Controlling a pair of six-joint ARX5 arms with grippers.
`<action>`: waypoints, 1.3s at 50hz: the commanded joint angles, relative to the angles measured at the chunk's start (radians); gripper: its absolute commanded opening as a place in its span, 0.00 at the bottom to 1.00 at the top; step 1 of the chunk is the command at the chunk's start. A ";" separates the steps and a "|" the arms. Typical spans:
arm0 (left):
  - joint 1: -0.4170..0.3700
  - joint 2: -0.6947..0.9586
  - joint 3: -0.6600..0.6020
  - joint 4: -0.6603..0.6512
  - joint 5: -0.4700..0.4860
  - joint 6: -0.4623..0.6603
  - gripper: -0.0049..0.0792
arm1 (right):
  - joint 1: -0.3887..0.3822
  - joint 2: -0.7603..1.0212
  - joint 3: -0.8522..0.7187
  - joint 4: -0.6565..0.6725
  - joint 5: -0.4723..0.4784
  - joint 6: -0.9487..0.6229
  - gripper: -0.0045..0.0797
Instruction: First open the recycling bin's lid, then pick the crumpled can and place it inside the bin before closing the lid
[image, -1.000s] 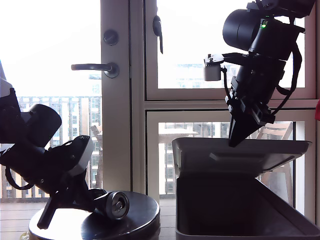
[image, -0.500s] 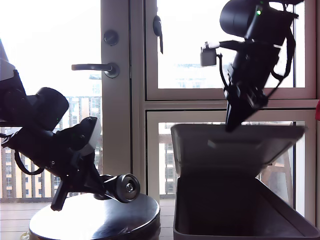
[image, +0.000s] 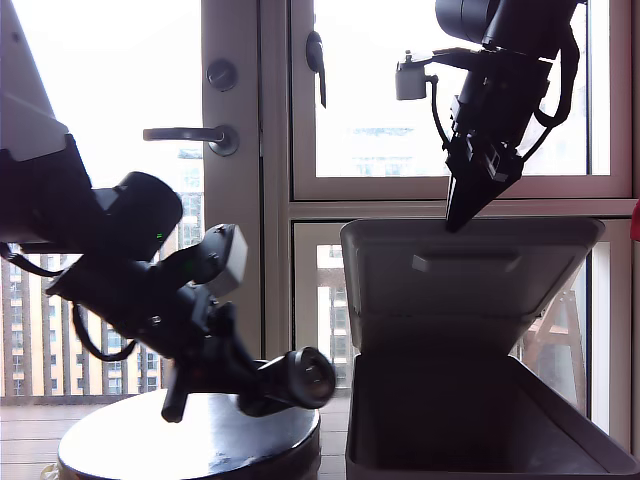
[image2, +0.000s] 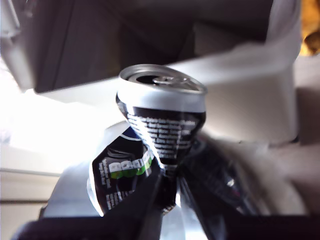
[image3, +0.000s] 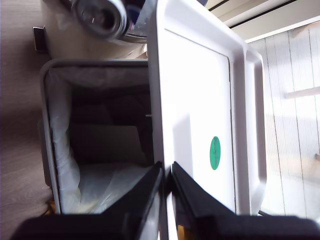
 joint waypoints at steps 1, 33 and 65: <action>-0.038 -0.010 -0.011 0.035 0.020 -0.039 0.03 | 0.010 -0.009 0.027 0.015 -0.003 0.008 0.04; -0.240 0.031 0.077 0.177 0.044 -0.254 0.03 | 0.010 -0.009 0.028 0.008 -0.002 0.008 0.04; -0.251 0.125 0.175 0.159 -0.005 -0.420 0.03 | 0.010 -0.009 0.028 0.011 0.000 0.007 0.04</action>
